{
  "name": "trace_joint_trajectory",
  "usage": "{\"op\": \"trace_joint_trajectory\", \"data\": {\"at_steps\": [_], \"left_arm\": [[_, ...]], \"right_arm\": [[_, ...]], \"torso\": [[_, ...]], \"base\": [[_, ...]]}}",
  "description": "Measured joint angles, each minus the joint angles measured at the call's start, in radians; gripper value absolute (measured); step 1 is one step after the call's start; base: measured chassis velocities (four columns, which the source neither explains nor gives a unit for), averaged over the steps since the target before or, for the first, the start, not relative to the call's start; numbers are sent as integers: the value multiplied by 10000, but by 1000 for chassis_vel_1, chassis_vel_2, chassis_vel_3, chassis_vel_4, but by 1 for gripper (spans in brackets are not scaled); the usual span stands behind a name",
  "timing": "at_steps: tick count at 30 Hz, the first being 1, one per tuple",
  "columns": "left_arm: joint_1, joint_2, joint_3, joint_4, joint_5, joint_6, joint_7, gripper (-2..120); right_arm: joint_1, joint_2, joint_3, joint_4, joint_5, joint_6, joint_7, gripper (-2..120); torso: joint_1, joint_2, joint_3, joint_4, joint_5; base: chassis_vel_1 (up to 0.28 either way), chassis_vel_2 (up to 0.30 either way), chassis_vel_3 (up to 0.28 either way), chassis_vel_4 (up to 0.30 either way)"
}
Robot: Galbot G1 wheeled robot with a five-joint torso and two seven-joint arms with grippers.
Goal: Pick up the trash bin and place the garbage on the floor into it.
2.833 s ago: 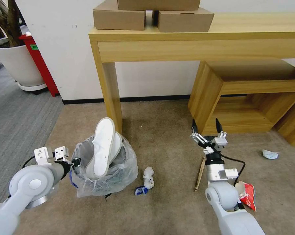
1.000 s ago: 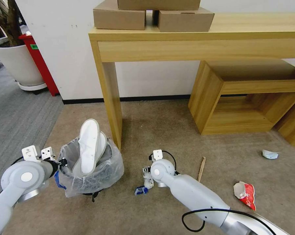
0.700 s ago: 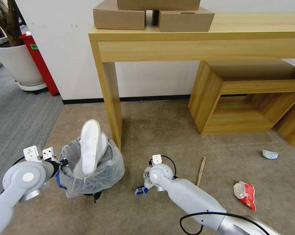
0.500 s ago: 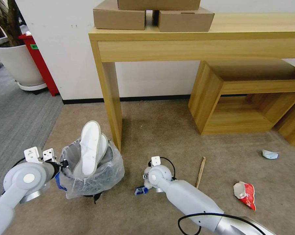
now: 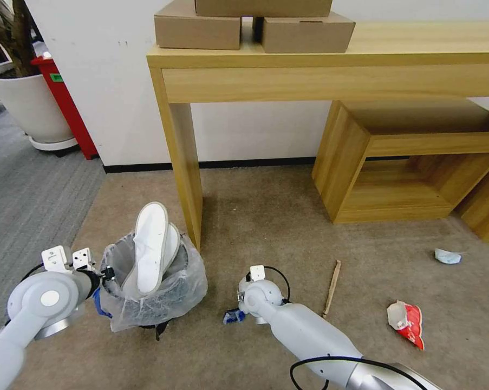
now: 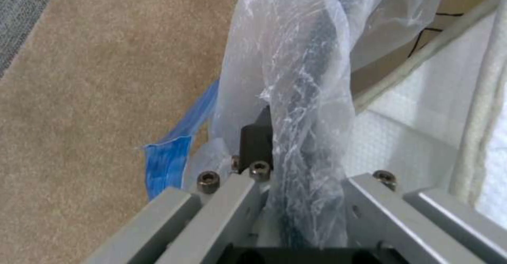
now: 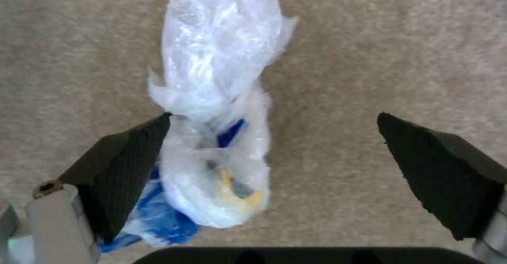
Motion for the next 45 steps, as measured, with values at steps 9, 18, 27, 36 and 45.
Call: {"op": "trace_joint_trajectory", "data": {"at_steps": [9,18,27,36,45], "left_arm": [[53,-38,7,-45,71,-27,11,0],[91,-6,-5,-93,86,-55,51,0],[142,-39,48,-238,139,-66,60,0],[162,-31,80,-258,174,-70,63,0],[128,-23,126,-232,178,-66,84,0]], "right_arm": [[32,479,7,-472,-178,86,-114,100],[2,384,129,-735,-280,273,-372,100],[-132,565,201,-981,-506,415,-650,72],[-140,507,170,-901,-650,487,-713,44],[-175,347,396,-549,-659,638,-871,10]], "torso": [[0,0,0,2,0],[0,0,0,1,0],[0,0,0,1,1],[0,0,0,1,1],[0,0,0,1,2]], "base": [[0,0,0,0],[0,0,0,0],[0,0,0,0],[0,0,0,0],[0,0,0,0]]}}
